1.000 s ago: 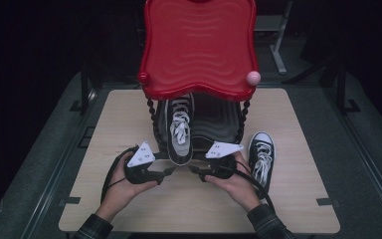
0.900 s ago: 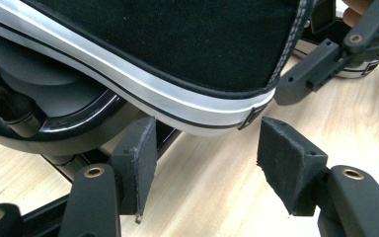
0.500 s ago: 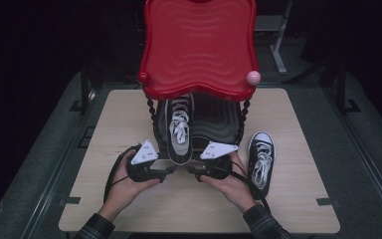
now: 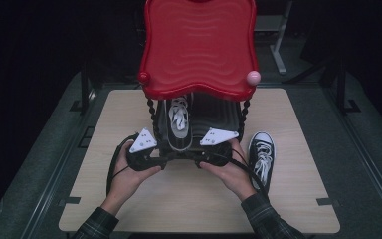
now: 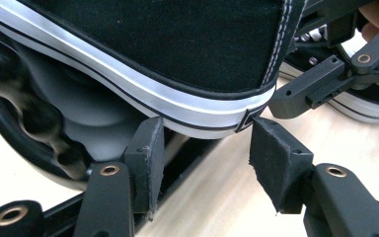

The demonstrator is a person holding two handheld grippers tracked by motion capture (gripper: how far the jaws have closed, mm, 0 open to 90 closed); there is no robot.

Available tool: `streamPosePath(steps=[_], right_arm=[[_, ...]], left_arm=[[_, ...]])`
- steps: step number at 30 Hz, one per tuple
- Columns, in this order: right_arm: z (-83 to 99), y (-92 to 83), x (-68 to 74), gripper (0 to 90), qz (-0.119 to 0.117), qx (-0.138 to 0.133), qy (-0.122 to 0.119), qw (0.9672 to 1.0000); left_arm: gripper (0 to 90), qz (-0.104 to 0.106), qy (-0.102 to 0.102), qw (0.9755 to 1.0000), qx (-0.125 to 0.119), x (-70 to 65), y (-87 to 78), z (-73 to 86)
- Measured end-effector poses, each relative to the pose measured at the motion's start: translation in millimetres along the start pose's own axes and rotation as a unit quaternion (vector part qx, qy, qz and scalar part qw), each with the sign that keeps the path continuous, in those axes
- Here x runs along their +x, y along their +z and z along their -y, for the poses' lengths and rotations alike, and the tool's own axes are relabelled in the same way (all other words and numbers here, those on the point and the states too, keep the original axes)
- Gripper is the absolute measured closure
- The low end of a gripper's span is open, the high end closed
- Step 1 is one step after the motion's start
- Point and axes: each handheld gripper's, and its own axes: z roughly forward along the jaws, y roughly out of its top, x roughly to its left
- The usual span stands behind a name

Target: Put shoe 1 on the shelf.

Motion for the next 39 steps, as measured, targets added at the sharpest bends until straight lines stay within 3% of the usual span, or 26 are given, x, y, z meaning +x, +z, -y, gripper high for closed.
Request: streamPosePath(steps=[6, 11, 15, 20, 26, 30, 34, 39], right_arm=[[-10.4, 2.9, -10.0, 54.5, 0.007, -0.002, 0.001, 1.0000], [-19.0, 8.0, -18.3, 55.8, 0.023, -0.009, 0.003, 0.9997], [-23.6, 11.5, -21.7, 55.8, 0.026, -0.005, 0.004, 0.9997], [-24.5, 22.3, -24.0, 56.1, 0.040, 0.006, -0.002, 0.9992], [-26.0, 32.4, -23.5, 55.7, 0.045, 0.020, -0.006, 0.9988], [-24.6, 33.2, -22.9, 55.3, 0.036, 0.014, 0.003, 0.9993], [-23.9, 30.3, -21.1, 55.2, 0.033, 0.004, -0.002, 0.9994], [-19.8, 13.6, -15.9, 54.9, 0.029, -0.009, 0.004, 0.9995]], left_arm=[[50.0, -0.014, -0.003, 0.9999, 0.000, 5.1, 2.3, -8.8], [53.8, -0.047, -0.008, 0.9988, -0.007, 8.5, 6.8, -18.7], [55.5, -0.060, -0.008, 0.9982, 0.001, 9.8, 9.4, -20.9], [59.1, -0.091, -0.004, 0.9958, 0.013, 9.2, 16.5, -20.8], [61.8, -0.108, -0.003, 0.9937, 0.032, 8.8, 19.5, -17.6], [64.3, -0.109, -0.005, 0.9933, 0.037, 9.0, 18.0, -12.8], [63.2, -0.101, -0.007, 0.9944, 0.029, 7.7, 15.3, -10.9], [60.7, -0.080, -0.014, 0.9965, 0.020, 3.0, 3.7, -10.4]])
